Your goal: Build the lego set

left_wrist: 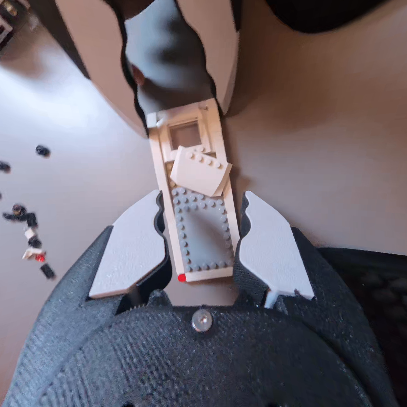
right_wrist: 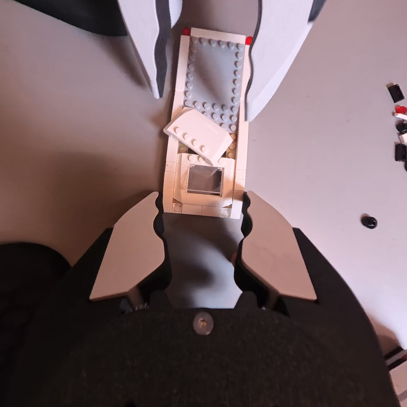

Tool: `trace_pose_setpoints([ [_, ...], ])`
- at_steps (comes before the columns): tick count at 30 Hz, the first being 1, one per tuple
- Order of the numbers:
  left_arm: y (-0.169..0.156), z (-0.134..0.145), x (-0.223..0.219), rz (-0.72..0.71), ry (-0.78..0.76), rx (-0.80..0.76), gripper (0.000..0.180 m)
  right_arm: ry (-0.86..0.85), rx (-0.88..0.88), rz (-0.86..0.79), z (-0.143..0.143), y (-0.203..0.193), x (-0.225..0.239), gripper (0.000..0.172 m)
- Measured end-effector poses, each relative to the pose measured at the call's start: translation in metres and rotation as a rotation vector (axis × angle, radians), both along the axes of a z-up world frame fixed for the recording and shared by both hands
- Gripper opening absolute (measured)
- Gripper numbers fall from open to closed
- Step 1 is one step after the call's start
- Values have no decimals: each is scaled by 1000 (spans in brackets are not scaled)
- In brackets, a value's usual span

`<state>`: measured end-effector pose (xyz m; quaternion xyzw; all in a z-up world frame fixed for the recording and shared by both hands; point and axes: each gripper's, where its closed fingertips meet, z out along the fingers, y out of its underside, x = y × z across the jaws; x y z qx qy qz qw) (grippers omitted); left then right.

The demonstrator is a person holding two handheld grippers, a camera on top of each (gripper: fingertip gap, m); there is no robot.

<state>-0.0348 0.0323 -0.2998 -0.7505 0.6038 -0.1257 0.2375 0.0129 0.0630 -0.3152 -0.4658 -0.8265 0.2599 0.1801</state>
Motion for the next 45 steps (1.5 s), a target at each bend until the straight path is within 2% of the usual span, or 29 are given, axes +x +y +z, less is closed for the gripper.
trace_pose_setpoints([
  [3, 2, -4, 12, -56, -47, -48, 68, 12, 0, 19, 0, -1, 1, 68],
  [8, 0, -9, 16, -114, -50, -110, 51, 20, -4, 17, 1, 0, 1, 68],
  [12, 5, -6, 13, 12, -67, -145, 51, 20, -6, 11, 1, 0, 2, 68],
  [15, 11, -5, 5, 178, -77, -151, 51, 17, 0, 11, 0, 0, 1, 68],
  [20, 13, -6, 5, 297, -62, -136, 51, 13, 0, 10, 0, 0, 1, 68],
  [29, 9, -2, 8, 313, -114, -140, 50, 15, 0, 11, 0, -1, 1, 68],
  [32, 10, -5, 4, 293, -101, -115, 45, 16, 0, 13, 0, -1, 1, 68],
  [40, 9, -5, 11, 212, -113, -117, 46, 21, 0, 11, 0, -1, 1, 68],
  [42, 7, -2, 12, 200, -139, -131, 51, 22, 0, 9, 0, 0, 1, 67],
  [45, 8, 6, 12, 208, -191, -133, 49, 23, -1, 9, 0, 0, 1, 67],
])
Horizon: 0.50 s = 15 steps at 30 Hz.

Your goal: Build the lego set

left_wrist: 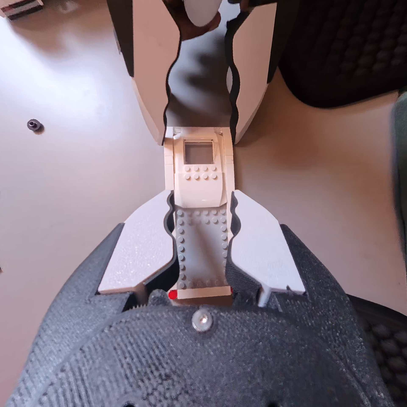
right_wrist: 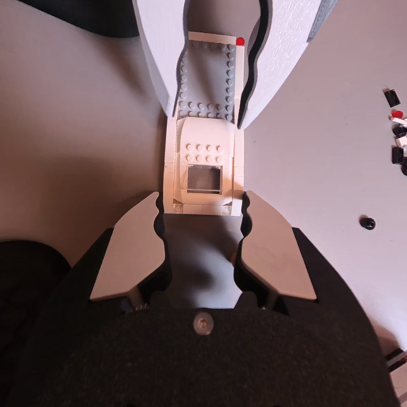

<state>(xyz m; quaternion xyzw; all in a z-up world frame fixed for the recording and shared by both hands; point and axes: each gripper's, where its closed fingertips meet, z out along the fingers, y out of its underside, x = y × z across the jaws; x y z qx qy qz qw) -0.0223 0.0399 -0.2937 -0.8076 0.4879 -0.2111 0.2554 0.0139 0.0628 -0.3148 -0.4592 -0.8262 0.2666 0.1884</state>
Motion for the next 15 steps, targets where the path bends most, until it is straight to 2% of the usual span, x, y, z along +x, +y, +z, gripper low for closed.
trace_pose_setpoints([
  [5, 1, -4, -8, 4, 41, 8, 31, 2, -1, -1, 0, 0, 0, 67],
  [15, 5, -9, -5, 23, 61, 9, 24, 0, 0, 4, 0, 0, 1, 67],
])
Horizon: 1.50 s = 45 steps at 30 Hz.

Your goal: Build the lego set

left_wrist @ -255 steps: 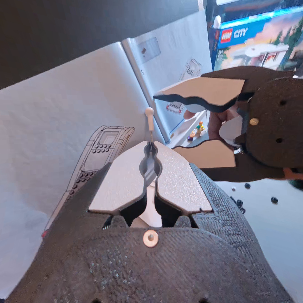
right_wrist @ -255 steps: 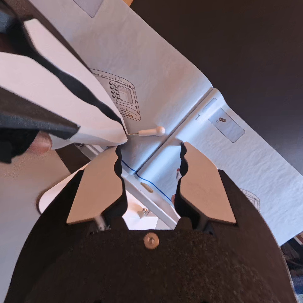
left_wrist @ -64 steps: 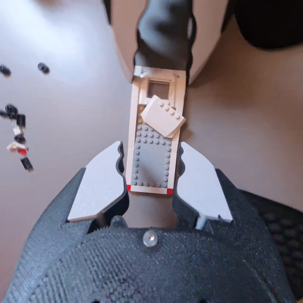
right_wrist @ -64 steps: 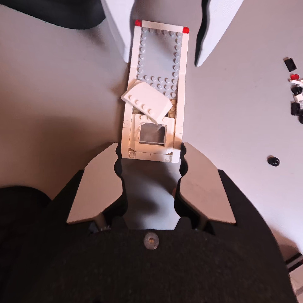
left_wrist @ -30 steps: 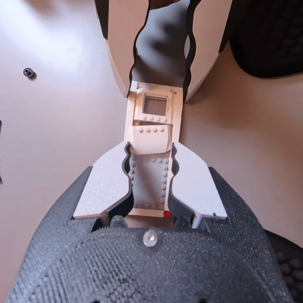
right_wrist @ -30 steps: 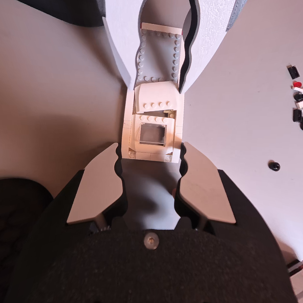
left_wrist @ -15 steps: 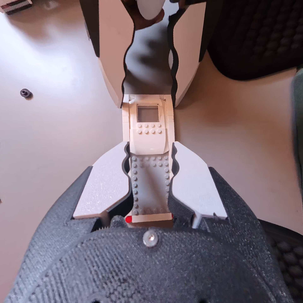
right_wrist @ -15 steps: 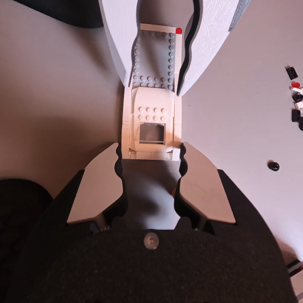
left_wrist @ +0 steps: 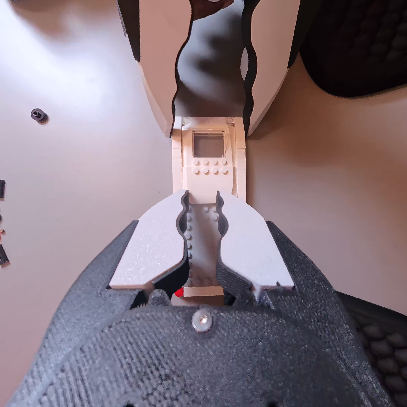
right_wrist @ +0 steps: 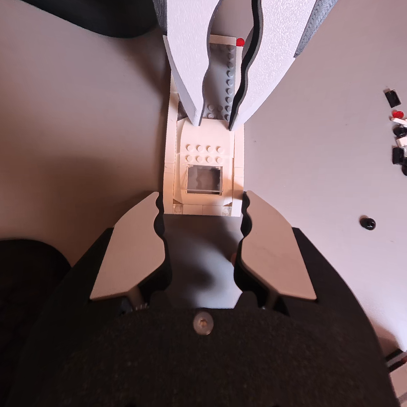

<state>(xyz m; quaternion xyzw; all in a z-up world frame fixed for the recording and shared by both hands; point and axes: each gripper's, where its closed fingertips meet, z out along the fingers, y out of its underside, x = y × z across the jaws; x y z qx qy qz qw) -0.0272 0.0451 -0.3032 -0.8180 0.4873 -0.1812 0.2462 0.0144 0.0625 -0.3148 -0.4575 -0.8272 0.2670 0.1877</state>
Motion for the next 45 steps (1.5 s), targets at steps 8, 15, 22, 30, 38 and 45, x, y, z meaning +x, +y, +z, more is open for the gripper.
trace_pose_setpoints([
  [8, -12, 7, -16, 56, -81, -33, 67, -16, -12, 7, 1, 0, 4, 72],
  [15, -32, -14, -35, 40, 24, 4, 79, 79, -119, -55, 41, 4, -4, 55],
  [22, -28, -14, -31, 14, 12, 38, 68, -66, -41, -86, 25, -6, -28, 16],
  [30, -28, -14, -30, 0, -48, 66, 68, -248, -4, -86, 11, -8, -31, 15],
  [38, -28, -14, -30, 11, -111, 95, 68, -361, 59, -101, 9, -9, -29, 14],
  [45, -28, -14, -29, 16, -122, 104, 68, -384, 124, -106, 9, -7, -32, 6],
])
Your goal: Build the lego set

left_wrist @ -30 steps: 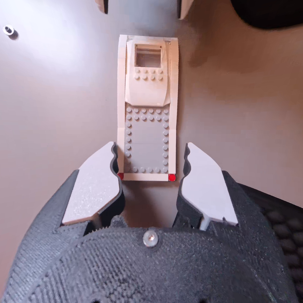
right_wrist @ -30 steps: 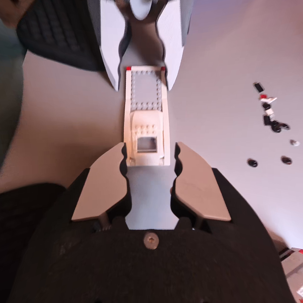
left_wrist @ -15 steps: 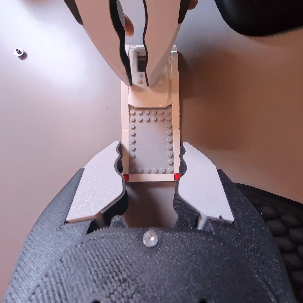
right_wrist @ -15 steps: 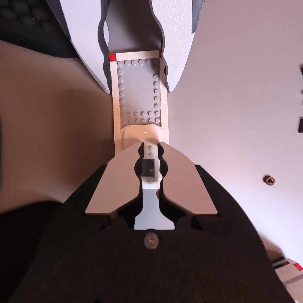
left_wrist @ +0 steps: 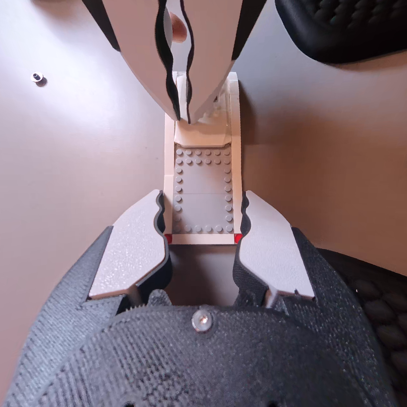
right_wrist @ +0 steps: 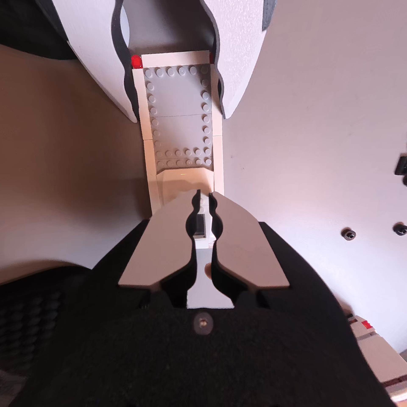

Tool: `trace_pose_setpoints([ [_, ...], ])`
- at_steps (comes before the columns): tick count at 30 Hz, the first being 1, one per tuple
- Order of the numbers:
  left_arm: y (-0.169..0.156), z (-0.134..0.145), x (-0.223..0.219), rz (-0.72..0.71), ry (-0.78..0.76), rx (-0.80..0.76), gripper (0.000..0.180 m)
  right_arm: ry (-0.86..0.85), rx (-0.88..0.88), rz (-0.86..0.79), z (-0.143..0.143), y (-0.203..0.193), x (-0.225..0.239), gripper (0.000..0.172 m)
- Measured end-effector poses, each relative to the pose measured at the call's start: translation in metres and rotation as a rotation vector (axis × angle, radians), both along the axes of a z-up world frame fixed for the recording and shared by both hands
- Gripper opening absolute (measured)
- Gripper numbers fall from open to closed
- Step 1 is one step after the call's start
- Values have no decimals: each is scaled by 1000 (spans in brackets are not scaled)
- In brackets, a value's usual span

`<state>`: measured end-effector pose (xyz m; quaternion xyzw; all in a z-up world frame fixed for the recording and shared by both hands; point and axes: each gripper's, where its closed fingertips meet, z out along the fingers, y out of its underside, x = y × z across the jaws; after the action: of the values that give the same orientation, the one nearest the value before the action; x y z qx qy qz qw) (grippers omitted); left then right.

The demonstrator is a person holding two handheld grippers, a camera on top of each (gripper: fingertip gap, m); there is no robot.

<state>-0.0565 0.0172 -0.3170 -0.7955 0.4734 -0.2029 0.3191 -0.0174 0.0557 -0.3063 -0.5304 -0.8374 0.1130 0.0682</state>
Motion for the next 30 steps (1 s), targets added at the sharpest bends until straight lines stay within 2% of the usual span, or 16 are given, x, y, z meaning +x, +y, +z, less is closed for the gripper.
trace_pose_setpoints([
  [7, 0, 0, 0, 1, -9, 4, 68, 72, 18, 6, 2, -2, -3, 0],
  [9, 0, 0, 0, 3, -8, 7, 68, 97, 17, -10, 7, 0, 0, 7],
  [11, 0, 0, 0, 2, -8, 7, 68, 133, -55, -6, 19, -10, 2, 7],
  [18, 1, 0, 0, 4, -9, 7, 68, 74, -40, 15, 2, -23, 15, 7],
  [25, 1, 0, 1, 5, -17, 8, 68, 34, -49, -20, 1, -24, 14, 7],
  [27, 1, 0, 1, 5, -18, 9, 68, 15, -83, -23, 0, -27, 14, 0],
  [30, 1, 0, 1, 6, -18, 11, 68, 0, -65, -10, 0, -27, 14, 0],
])
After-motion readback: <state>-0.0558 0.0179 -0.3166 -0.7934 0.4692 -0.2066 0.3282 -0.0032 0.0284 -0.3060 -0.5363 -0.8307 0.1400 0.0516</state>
